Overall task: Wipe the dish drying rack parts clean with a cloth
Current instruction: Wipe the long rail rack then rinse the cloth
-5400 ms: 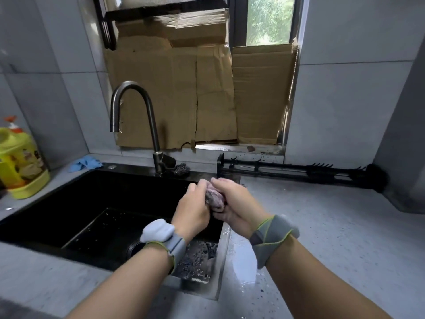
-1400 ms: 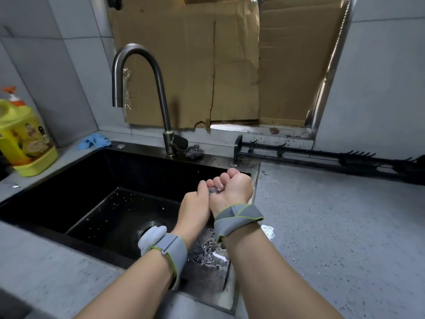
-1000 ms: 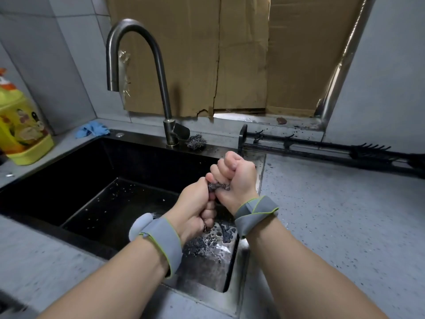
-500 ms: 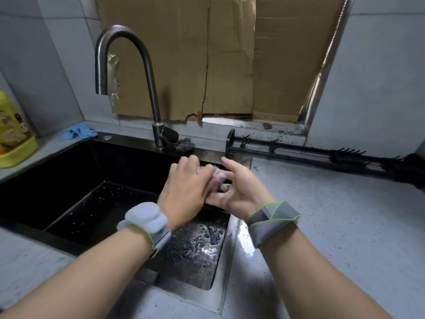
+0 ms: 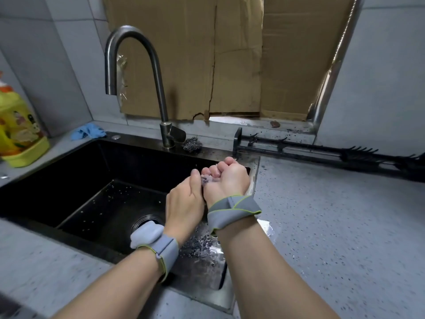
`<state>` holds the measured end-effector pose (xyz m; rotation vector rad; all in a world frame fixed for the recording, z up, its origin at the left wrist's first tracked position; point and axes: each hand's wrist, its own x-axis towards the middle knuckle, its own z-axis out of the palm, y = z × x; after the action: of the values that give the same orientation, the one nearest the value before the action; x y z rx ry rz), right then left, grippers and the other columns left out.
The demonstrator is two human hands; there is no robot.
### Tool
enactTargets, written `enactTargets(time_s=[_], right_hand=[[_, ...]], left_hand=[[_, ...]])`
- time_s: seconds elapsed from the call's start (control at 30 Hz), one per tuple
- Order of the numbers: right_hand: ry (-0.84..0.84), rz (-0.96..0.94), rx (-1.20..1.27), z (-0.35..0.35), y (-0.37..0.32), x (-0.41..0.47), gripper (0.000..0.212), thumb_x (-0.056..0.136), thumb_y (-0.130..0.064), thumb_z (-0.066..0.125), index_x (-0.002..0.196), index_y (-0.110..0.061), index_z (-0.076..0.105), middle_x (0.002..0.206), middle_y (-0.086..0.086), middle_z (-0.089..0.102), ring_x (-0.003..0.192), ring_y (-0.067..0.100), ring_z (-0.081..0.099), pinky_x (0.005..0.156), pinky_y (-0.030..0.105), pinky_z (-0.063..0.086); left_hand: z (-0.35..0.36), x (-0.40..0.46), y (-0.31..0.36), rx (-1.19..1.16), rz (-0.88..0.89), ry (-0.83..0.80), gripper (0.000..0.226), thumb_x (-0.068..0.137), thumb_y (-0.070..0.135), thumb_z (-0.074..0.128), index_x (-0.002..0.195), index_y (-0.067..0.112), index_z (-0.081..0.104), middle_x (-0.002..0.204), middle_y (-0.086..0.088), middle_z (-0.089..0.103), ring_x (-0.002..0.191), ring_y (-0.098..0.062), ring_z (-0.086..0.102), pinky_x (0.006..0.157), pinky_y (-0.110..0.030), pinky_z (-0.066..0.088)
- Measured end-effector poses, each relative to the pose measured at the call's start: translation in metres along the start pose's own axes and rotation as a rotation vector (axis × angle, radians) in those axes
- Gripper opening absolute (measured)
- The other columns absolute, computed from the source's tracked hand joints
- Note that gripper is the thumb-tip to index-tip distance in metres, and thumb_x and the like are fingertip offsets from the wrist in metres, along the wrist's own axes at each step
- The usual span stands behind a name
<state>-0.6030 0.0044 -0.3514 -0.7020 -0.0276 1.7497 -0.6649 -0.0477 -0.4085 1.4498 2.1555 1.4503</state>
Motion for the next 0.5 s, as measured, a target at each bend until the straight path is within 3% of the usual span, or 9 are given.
enactTargets(time_s=[0.07,0.13,0.2,0.27,0.4,0.5], right_hand=[[-0.05,-0.013,-0.068,-0.003,0.0,0.001,0.031,0.081,0.005,0.019,0.067,-0.014,0.04,0.044,-0.003,0.019,0.037,0.013,0.013,0.045,0.019,0.017],[-0.126,-0.037,-0.153,-0.008,0.0,0.003,0.031,0.076,0.006,0.017,0.063,-0.016,0.035,0.046,-0.003,0.016,0.036,0.012,0.011,0.042,0.016,0.017],[-0.187,-0.059,-0.227,-0.014,-0.001,0.007,0.031,0.071,0.007,0.015,0.06,-0.016,0.032,0.046,-0.003,0.015,0.037,0.012,0.01,0.043,0.016,0.017],[-0.25,-0.077,-0.293,-0.021,-0.002,0.01,0.033,0.068,0.009,0.014,0.055,-0.017,0.032,0.045,-0.002,0.015,0.037,0.01,0.01,0.045,0.017,0.015],[-0.36,-0.096,-0.343,-0.031,-0.004,0.018,0.036,0.066,0.011,0.014,0.052,-0.017,0.032,0.044,-0.003,0.015,0.038,0.009,0.011,0.048,0.022,0.012],[-0.427,-0.091,-0.387,-0.029,-0.007,0.023,0.034,0.063,0.015,0.017,0.059,-0.011,0.039,0.044,0.001,0.023,0.035,0.009,0.017,0.046,0.019,0.018]], left_hand=[[0.001,0.003,0.008,-0.125,-0.137,-0.029,0.054,0.107,0.036,0.031,0.068,0.01,0.056,0.083,-0.018,0.069,0.086,-0.04,0.059,0.075,-0.043,0.044],[0.003,0.005,0.011,-0.232,-0.288,-0.087,0.05,0.104,0.028,0.035,0.066,0.003,0.058,0.067,-0.014,0.064,0.07,-0.034,0.054,0.064,-0.041,0.04],[0.006,0.004,0.013,-0.392,-0.498,-0.17,0.045,0.098,0.026,0.037,0.057,0.011,0.047,0.045,-0.002,0.044,0.047,-0.025,0.038,0.049,-0.032,0.029],[0.008,0.001,0.015,-0.535,-0.672,-0.292,0.041,0.097,0.027,0.036,0.058,0.017,0.036,0.043,0.002,0.028,0.035,-0.016,0.023,0.044,-0.021,0.02],[0.012,0.002,0.013,-0.631,-0.771,-0.39,0.038,0.096,0.029,0.039,0.06,0.022,0.033,0.047,0.003,0.025,0.035,-0.01,0.015,0.041,-0.017,0.016],[0.01,0.002,0.015,-0.691,-0.765,-0.417,0.044,0.096,0.048,0.045,0.062,0.021,0.038,0.045,0.005,0.029,0.036,-0.009,0.015,0.042,-0.017,0.014]])
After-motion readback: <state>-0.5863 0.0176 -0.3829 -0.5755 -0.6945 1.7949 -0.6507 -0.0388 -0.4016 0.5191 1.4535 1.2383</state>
